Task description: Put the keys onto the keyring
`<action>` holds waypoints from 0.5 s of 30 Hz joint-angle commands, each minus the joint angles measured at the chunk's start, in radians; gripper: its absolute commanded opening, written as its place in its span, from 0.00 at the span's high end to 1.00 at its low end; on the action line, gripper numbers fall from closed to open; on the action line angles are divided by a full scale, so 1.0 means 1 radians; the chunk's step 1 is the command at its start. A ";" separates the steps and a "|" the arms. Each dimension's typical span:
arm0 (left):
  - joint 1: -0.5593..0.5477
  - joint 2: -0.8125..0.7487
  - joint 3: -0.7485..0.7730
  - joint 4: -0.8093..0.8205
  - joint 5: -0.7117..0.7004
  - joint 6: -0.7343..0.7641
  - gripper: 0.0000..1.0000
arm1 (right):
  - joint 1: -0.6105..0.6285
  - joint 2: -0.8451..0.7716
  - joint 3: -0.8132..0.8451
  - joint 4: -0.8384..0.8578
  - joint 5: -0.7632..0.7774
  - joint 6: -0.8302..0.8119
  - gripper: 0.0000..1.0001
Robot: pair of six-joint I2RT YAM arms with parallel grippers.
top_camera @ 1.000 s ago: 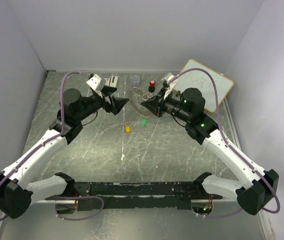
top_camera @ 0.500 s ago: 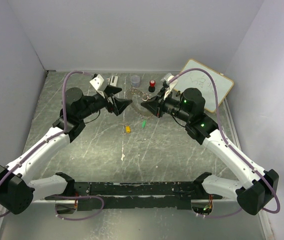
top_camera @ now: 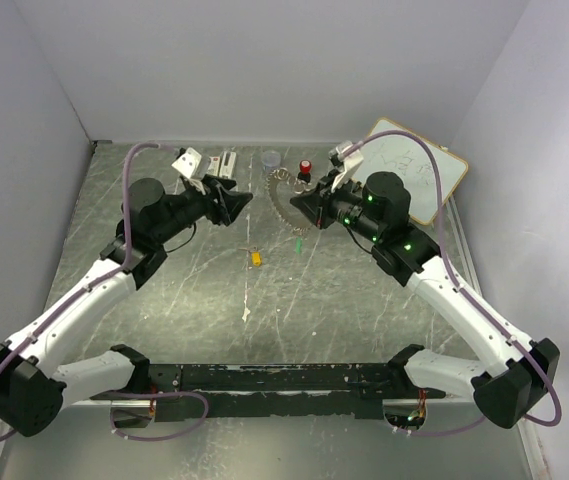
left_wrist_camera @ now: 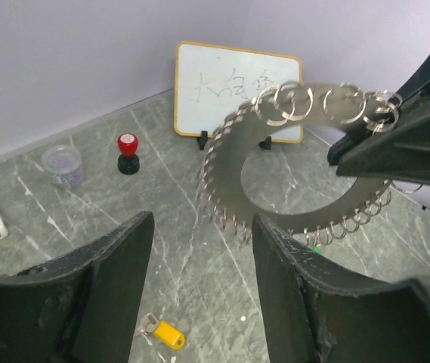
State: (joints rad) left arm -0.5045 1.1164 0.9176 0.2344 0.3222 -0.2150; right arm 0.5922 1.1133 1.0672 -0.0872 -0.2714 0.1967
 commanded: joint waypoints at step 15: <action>0.006 -0.140 -0.082 -0.086 -0.082 -0.087 0.01 | -0.006 0.022 0.201 -0.177 0.259 0.179 1.00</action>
State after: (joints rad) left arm -0.5045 1.0157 0.8608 0.1482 0.2470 -0.2924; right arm 0.5900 1.1294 1.2049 -0.2314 -0.0738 0.3332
